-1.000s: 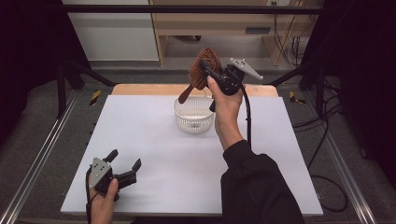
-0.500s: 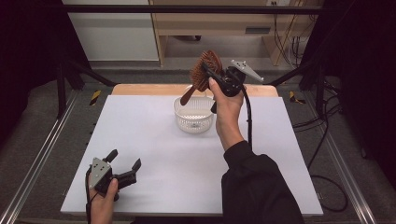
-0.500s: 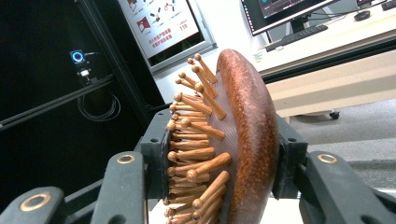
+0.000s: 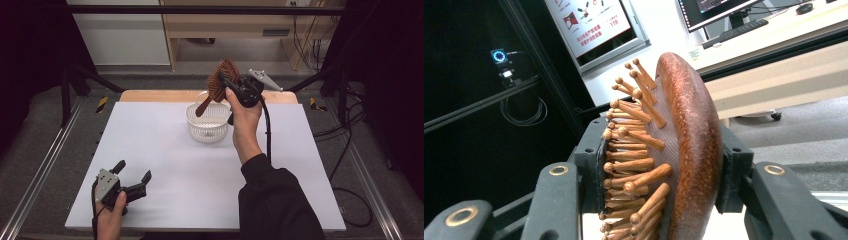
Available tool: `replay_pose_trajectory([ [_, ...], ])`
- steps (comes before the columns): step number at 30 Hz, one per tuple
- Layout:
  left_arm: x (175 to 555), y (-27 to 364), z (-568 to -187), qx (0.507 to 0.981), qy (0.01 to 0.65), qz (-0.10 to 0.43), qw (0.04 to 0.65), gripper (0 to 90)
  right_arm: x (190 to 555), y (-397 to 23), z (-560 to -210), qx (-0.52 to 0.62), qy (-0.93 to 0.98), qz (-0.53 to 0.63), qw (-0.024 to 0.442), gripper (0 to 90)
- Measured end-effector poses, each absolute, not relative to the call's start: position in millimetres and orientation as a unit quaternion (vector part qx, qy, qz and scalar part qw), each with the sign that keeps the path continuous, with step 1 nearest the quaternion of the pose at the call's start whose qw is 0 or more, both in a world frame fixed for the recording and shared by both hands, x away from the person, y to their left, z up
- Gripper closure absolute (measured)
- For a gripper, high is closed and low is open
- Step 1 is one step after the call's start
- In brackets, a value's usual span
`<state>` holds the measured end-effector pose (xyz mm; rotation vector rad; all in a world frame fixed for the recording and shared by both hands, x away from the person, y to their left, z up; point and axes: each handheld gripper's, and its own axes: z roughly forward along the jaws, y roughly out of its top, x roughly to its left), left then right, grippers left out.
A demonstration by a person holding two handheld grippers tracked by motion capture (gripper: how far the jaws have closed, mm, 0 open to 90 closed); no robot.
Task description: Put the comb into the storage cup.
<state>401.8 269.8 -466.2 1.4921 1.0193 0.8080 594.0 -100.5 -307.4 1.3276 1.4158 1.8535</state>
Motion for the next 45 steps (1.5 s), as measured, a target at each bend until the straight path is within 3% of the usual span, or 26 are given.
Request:
replay_pose_trajectory([
  [45, 402.4, 268.8, -465.8, 0.637, 0.423, 0.339, 0.548, 2.0, 598.8, -88.9, -364.6, 0.505, 0.52, 0.656, 0.211, 50.7],
])
